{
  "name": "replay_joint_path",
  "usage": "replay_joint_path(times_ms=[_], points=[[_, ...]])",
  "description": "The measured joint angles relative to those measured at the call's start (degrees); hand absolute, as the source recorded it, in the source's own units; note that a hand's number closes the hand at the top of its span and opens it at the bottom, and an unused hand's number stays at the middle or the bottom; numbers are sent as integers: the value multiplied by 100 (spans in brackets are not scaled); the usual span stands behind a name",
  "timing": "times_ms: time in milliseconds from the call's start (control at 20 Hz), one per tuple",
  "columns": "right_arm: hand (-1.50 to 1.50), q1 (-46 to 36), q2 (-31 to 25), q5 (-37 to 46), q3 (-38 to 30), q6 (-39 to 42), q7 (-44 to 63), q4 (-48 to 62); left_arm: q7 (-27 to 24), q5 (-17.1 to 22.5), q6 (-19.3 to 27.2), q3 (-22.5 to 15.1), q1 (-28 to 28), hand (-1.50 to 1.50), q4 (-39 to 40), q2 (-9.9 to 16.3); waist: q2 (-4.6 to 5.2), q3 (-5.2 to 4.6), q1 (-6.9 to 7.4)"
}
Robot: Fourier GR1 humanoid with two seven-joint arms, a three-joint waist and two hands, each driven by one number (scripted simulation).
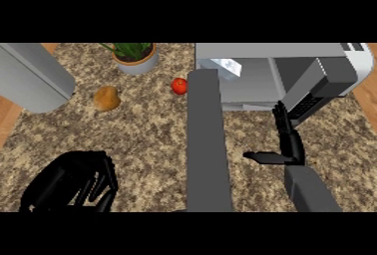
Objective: Pick up the milk, place it into the microwave and close the microwave
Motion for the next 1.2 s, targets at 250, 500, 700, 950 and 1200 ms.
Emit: replay_joint_path(times_ms=[250, 500, 700, 950, 1200], points=[[-150, 1039, 8, -142, 198, 241, 219, -1200, -309, -502, 221, -447, -353, 150, 431, -15, -4, -4, -59], [-150, 2064, -95, -229, 372, 571, 248, -2175, -730, -1186, 781, -1351, -846, 150, 1154, -20, 13, -3, -79], [-150, 2771, -152, -330, 476, 754, 356, -3076, -1087, -1632, 1239, -1979, -1237, 150, 1987, -16, 21, -5, -103], [-150, 3577, -288, -362, 616, 969, 395, -4134, -1713, -1999, 2018, -2699, -1612, 150, 3183, -6, 37, -6, -104], [-150, 4044, -468, -581, 709, 1404, 556, -5038, -2509, -1837, 3154, -3381, -2264, 150, 4520, 0, 58, -8, -161]])
